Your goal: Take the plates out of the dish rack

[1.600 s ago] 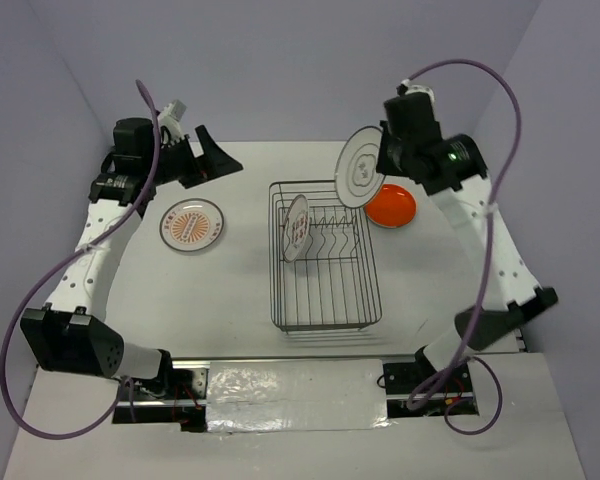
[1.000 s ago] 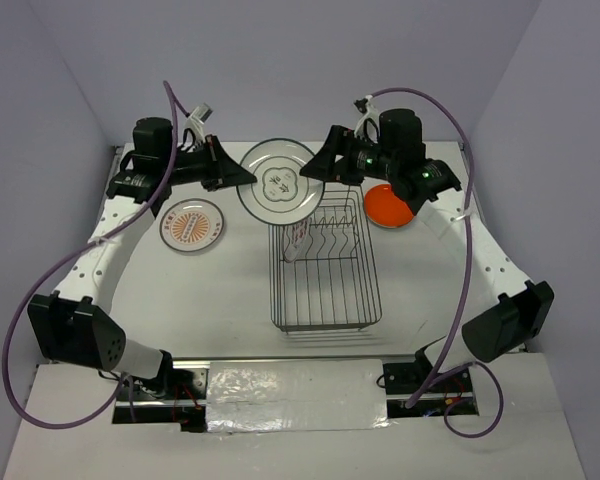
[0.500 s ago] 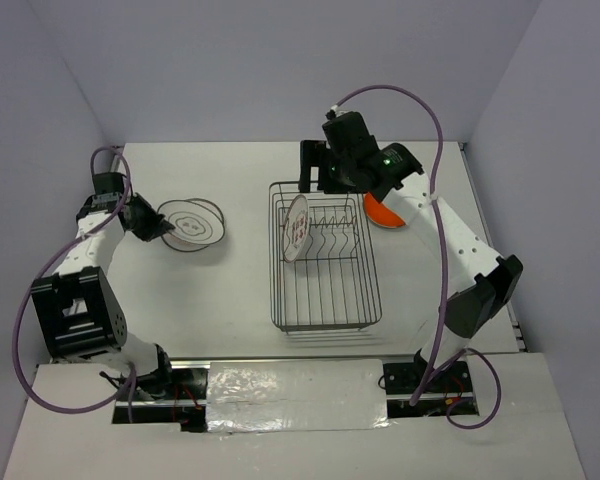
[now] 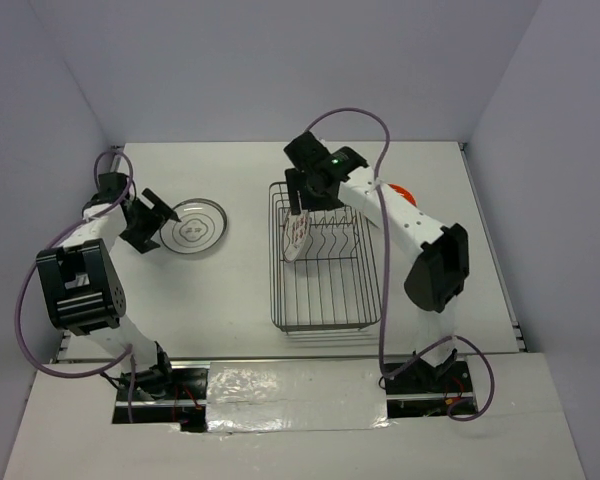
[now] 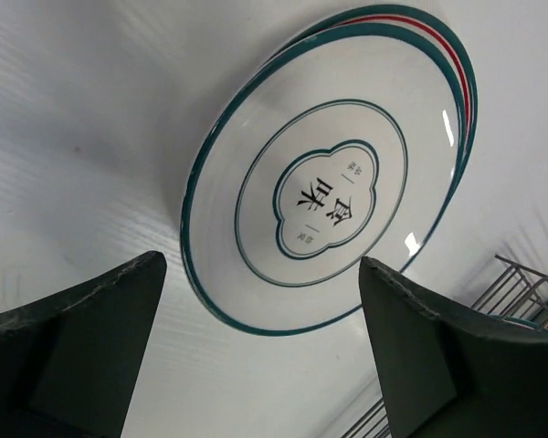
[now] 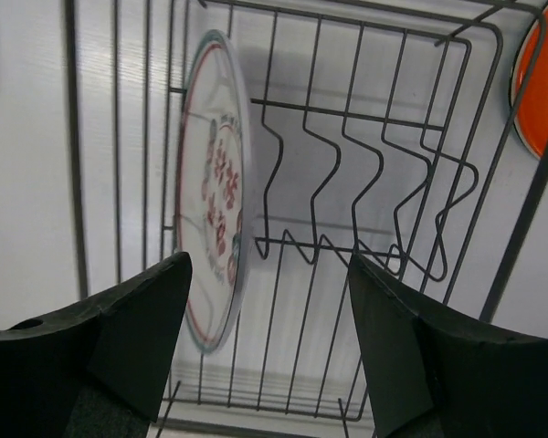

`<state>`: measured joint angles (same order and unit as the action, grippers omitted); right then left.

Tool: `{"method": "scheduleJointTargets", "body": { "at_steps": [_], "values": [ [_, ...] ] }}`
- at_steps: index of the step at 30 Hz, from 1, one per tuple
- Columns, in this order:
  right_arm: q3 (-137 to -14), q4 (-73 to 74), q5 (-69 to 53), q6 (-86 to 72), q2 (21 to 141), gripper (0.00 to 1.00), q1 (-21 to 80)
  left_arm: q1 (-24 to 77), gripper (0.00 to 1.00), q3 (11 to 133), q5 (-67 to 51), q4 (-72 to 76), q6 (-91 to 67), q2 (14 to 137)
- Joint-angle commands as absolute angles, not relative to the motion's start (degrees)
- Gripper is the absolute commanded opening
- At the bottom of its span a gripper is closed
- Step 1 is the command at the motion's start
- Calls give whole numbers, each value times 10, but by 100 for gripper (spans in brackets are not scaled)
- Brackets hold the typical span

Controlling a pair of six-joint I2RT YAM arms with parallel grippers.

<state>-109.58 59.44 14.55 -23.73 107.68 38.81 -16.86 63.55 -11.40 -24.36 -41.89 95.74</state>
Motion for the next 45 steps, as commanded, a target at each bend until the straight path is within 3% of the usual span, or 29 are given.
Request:
{"method": "scheduleJointTargets", "body": {
  "at_steps": [1,3,5,6,9,12,17,22,24,25,26,29,30,36,37,38,40,42,44,45],
  "values": [
    [-1132,633,191,-244,1122,76,394,-171,99,702,-66,-326,-398,932],
    [-1130,622,179,-241,1137,74,395,-169,99,722,-44,-367,-388,913],
    [-1123,604,172,-239,1152,57,396,-161,99,742,-33,-408,-367,883],
    [-1129,606,182,-243,1163,38,398,-156,99,745,-34,-416,-348,868],
    [-1166,646,232,-266,1167,6,407,-127,100,762,-50,-441,-317,811],
    [-1212,717,313,-290,1148,0,410,-53,99,765,-102,-410,-302,744],
    [-1294,810,376,-279,1127,0,406,49,100,802,-123,-369,-284,724],
    [-1281,817,373,-275,1038,0,382,70,99,790,-336,-253,-292,726],
    [-1232,764,248,-215,978,0,363,76,100,775,-388,-217,-302,730],
    [-1200,665,162,-189,952,0,342,80,99,770,-422,-186,-308,732],
    [-1162,615,-18,-174,925,0,328,81,99,766,-438,-172,-319,735],
    [-991,429,-272,-204,831,0,275,83,100,761,-461,-161,-319,748],
    [-964,351,-310,-236,798,0,266,84,99,765,-469,-164,-318,753],
    [-900,217,-431,-312,801,0,253,86,94,739,-506,-116,-355,749],
    [-883,197,-439,-338,800,0,251,86,90,737,-507,-112,-358,746],
    [-875,174,-450,-351,800,0,252,86,76,728,-511,-105,-361,745],
    [-871,142,-454,-368,805,0,253,86,63,720,-517,-93,-372,744],
    [-873,143,-452,-369,815,0,253,86,33,712,-524,-85,-377,743],
    [-877,175,-434,-360,825,44,253,83,0,725,-461,-136,-362,745],
    [-886,217,-358,-347,828,68,252,79,0,736,-415,-172,-341,748]
  ]
}}
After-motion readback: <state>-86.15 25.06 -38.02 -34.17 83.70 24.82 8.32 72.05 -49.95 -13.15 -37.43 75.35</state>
